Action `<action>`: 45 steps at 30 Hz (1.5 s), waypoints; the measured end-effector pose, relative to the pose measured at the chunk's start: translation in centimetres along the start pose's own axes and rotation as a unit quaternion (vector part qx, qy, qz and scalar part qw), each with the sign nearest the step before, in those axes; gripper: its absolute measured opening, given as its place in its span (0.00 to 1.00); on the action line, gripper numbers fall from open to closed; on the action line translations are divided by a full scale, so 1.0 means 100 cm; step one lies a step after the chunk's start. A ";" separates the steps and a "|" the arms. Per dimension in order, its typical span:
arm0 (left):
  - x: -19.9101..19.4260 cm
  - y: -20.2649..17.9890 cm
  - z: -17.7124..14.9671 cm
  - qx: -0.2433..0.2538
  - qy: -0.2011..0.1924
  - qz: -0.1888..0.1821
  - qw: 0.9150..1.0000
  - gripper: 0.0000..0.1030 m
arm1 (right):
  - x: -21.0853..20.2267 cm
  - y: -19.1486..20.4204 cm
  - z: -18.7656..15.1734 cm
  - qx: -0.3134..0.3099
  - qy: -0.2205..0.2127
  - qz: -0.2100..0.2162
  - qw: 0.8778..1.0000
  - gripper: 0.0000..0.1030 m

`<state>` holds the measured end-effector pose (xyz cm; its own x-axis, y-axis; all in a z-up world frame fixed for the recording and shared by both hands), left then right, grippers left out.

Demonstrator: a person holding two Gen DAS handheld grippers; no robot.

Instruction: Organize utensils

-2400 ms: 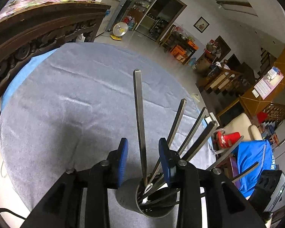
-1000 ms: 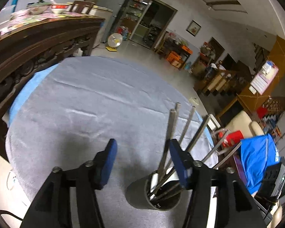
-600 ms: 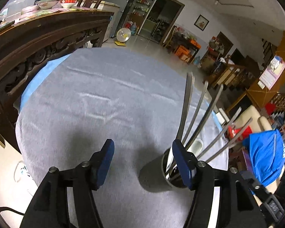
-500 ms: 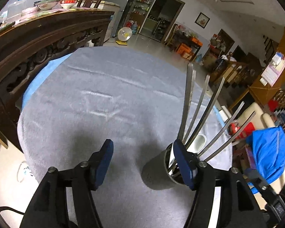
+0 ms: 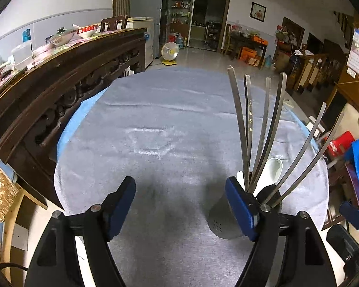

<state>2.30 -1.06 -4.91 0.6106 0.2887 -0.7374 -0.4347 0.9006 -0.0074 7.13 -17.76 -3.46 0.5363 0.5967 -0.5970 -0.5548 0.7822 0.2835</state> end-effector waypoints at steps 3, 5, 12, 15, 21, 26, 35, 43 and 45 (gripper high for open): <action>-0.004 0.000 0.001 0.000 -0.005 0.002 1.000 0.76 | 0.001 0.000 -0.001 -0.002 0.000 -0.006 1.000 0.88; -0.007 -0.002 0.003 0.000 -0.007 -0.003 1.000 0.76 | 0.000 -0.001 0.000 -0.003 -0.002 -0.013 1.000 0.91; -0.019 -0.012 0.008 0.007 -0.026 -0.022 0.999 0.88 | 0.000 -0.005 0.000 -0.005 -0.001 -0.022 1.000 0.94; -0.021 -0.015 0.010 0.013 -0.028 -0.024 0.999 0.89 | -0.002 -0.008 0.000 -0.007 -0.004 -0.029 1.000 0.94; -0.025 -0.024 0.009 0.027 -0.032 -0.032 0.999 0.91 | -0.004 -0.008 0.002 -0.009 -0.005 -0.032 0.999 0.94; -0.027 -0.028 0.009 0.029 -0.031 -0.032 0.999 0.91 | -0.006 -0.008 0.002 -0.009 -0.007 -0.031 0.999 0.94; -0.027 -0.030 0.007 0.040 -0.028 -0.029 0.998 0.91 | -0.008 -0.007 0.003 -0.012 -0.007 -0.031 0.999 0.94; -0.030 -0.034 0.007 0.049 -0.031 -0.025 0.998 0.91 | -0.009 -0.004 0.002 -0.014 -0.006 -0.029 0.999 0.94; -0.031 -0.035 0.006 0.051 -0.033 -0.024 0.998 0.91 | -0.009 -0.004 0.001 -0.014 -0.006 -0.029 0.999 0.94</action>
<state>2.27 -4.89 -2.21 0.6723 0.2619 -0.6924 -0.3367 0.9412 0.0291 6.96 -18.56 -2.95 0.5758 0.5524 -0.6028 -0.5399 0.8105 0.2270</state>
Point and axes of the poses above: each gripper's, at about its wrist camera, not at the fingertips, and x roughly the way its jaws point, y to its left, z to its top, the point moved 7 cm from there along x, roughly the way its jaws point, and after that the axes turned 7 degrees about z, right-handed, at the moved point
